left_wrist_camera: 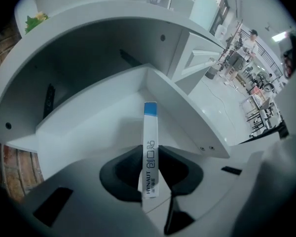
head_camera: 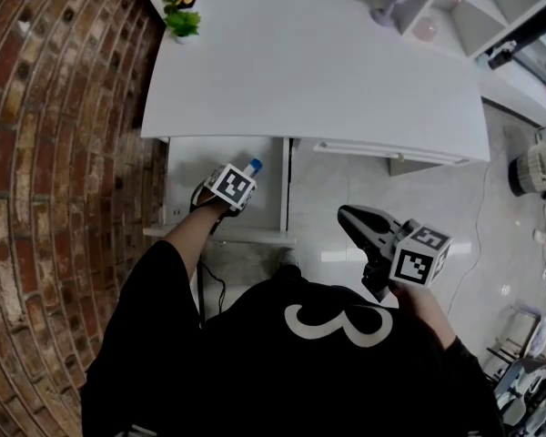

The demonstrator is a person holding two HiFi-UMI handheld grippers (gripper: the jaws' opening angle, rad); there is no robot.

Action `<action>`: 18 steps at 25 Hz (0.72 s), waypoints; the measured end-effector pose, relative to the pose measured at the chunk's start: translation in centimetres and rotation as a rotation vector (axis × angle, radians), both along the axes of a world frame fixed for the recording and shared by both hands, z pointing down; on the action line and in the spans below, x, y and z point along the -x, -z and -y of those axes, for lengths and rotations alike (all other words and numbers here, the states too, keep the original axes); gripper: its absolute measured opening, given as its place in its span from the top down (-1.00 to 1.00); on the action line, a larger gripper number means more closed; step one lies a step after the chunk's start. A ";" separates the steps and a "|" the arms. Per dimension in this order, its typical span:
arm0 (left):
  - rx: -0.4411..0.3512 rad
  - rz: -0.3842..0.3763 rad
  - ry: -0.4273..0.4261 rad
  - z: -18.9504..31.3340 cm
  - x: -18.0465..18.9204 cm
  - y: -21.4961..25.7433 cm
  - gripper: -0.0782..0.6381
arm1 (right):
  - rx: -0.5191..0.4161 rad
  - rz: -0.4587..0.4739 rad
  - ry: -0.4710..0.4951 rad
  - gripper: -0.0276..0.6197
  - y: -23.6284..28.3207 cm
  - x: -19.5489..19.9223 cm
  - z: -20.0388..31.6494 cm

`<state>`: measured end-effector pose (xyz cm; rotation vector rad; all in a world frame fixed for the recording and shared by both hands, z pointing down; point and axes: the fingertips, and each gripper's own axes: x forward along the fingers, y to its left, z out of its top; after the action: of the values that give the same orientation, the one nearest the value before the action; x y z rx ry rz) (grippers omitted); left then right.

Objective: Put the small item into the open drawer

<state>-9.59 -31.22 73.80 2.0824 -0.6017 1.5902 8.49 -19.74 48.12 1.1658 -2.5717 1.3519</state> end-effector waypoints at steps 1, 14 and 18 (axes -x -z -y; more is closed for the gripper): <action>-0.008 -0.007 0.001 0.1 -0.2 0.0 0.52 | 0.002 0.005 -0.005 0.88 0.0 -0.1 0.1; -0.043 -0.016 -0.044 0.4 -0.2 0.2 0.27 | -0.005 0.021 -0.008 0.88 0.3 -0.1 0.8; 0.117 -0.102 -0.017 -2.6 -0.9 1.1 0.06 | -0.017 0.017 0.020 0.88 0.7 0.6 0.9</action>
<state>-8.73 -28.57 72.66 2.0716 -0.4461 1.4810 7.86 -20.62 47.46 1.1331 -2.6048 1.3442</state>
